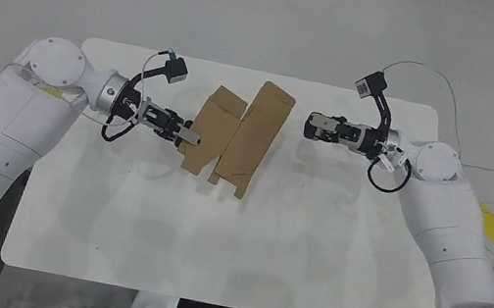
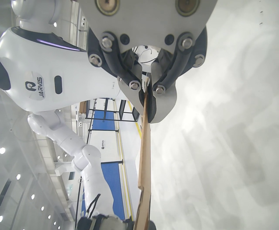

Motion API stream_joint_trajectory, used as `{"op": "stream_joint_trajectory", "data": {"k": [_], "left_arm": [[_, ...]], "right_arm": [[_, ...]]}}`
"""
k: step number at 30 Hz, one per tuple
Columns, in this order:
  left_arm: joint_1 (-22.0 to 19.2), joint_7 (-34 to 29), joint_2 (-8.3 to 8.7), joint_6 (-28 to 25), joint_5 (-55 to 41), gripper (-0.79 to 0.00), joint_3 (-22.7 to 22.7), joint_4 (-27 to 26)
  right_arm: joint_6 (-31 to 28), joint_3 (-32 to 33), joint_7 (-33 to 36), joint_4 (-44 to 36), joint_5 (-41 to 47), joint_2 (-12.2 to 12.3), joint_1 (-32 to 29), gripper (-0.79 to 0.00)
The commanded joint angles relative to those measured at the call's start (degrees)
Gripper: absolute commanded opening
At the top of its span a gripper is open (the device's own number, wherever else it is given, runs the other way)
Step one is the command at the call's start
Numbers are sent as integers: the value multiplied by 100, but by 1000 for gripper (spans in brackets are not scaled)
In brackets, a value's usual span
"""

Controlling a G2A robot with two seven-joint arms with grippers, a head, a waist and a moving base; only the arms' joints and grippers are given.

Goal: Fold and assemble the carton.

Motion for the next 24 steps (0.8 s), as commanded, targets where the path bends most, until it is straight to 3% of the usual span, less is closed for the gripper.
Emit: {"op": "stream_joint_trajectory", "data": {"k": [1,14,24], "left_arm": [[-31,0,100,0,-43,-785,221,-171],[-517,0,667,-1,-1011,-785,1485,-1026],[-942,0,813,-2,-1473,-785,2226,-1121]], "right_arm": [[58,20,58,-55,15,50,-4,0],[-76,-375,-74,42,50,262,5,0],[194,-1066,197,-328,652,285,39,0]]}}
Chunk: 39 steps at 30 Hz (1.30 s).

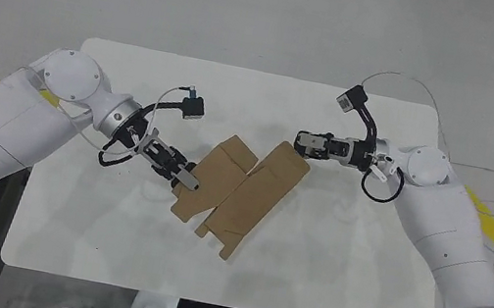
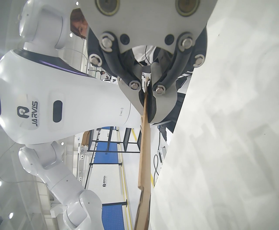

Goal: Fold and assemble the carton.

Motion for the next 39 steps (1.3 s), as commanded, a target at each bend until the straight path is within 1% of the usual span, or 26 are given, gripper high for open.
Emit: {"op": "stream_joint_trajectory", "data": {"k": [1,7,12,22,30,32,33,34,35,36,37,39], "left_arm": [[-66,0,0,0,-83,-785,126,4],[-238,0,-15,0,-267,-785,406,35],[-339,0,-21,0,-329,-785,560,97],[-451,0,-22,0,-441,-785,694,207],[-492,0,-20,-1,-476,-785,749,253],[-501,0,-20,-1,-487,-785,758,257],[-502,0,-20,0,-500,-785,765,261],[-508,0,-21,0,-505,-785,770,264],[-514,0,-21,-1,-508,-785,776,268],[-520,0,-21,0,-513,-785,780,280],[-525,0,-22,0,-517,-785,784,286],[-536,0,-23,-1,-523,-785,793,295]], "right_arm": [[43,-112,43,-75,86,10,4,0],[117,-343,118,-235,314,58,35,0],[290,-506,290,-449,456,109,38,0],[498,-706,499,-692,599,200,35,0],[534,-834,535,-788,608,253,61,0],[540,-864,541,-790,618,264,70,-194],[535,-877,536,-788,620,269,75,-397],[530,-891,531,-790,625,273,80,-468],[531,-906,532,-793,632,277,86,-523],[535,-922,536,-793,632,282,93,-551],[545,-941,546,-789,627,286,100,-597],[548,-973,549,-787,630,293,115,-606]]}}
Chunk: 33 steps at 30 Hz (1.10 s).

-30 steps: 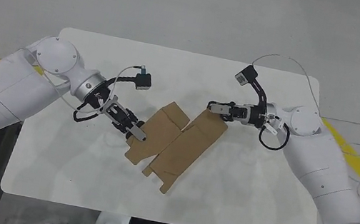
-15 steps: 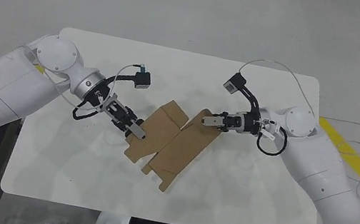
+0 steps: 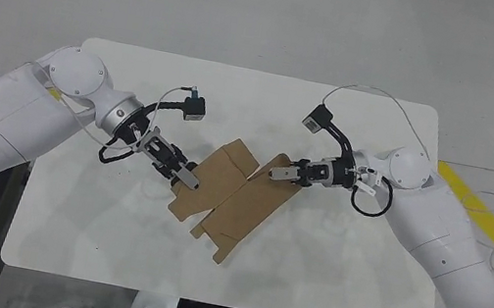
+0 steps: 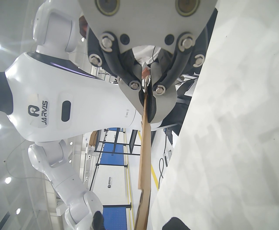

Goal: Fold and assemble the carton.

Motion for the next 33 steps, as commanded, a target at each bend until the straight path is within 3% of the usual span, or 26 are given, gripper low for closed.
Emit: {"op": "stream_joint_trajectory", "data": {"k": [1,8,15,16,17,23,33], "left_arm": [[-9,0,-1,0,-7,-785,7,16],[-30,0,0,0,-22,-785,37,27],[-42,0,16,0,-63,-785,70,71],[-46,0,18,0,-85,-514,71,94],[-53,0,20,0,-95,0,69,119],[-63,0,20,0,-286,0,-129,480],[244,248,-102,-245,-545,0,-653,1201]], "right_arm": [[3,-30,3,-1,3,6,15,-613],[23,-133,23,-18,53,22,55,-785],[26,-190,27,-23,152,31,75,-785],[26,-189,26,-18,170,32,76,-785],[22,-189,22,-19,187,32,76,-785],[-97,-112,-97,145,225,34,79,-785],[-796,-23,-799,649,90,-25,103,-785]]}}
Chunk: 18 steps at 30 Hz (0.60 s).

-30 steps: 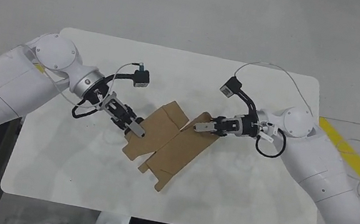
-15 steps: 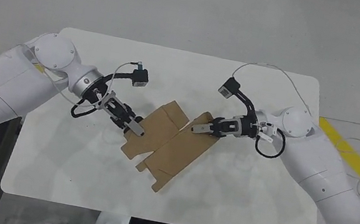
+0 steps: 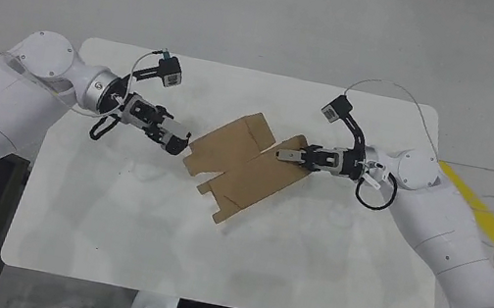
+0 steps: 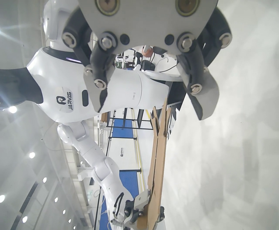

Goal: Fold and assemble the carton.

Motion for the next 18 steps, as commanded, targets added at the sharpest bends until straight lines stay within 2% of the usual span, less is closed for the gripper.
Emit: {"op": "stream_joint_trajectory", "data": {"k": [1,9,18], "left_arm": [[59,41,-54,-40,1,0,-27,180],[167,474,-335,270,-148,0,-88,551],[254,672,-556,455,-370,0,-301,547]], "right_arm": [[-127,17,-127,65,7,-17,-11,-785],[-511,131,-512,300,101,-119,-28,-785],[-515,129,-828,427,-297,-265,-28,-785]]}}
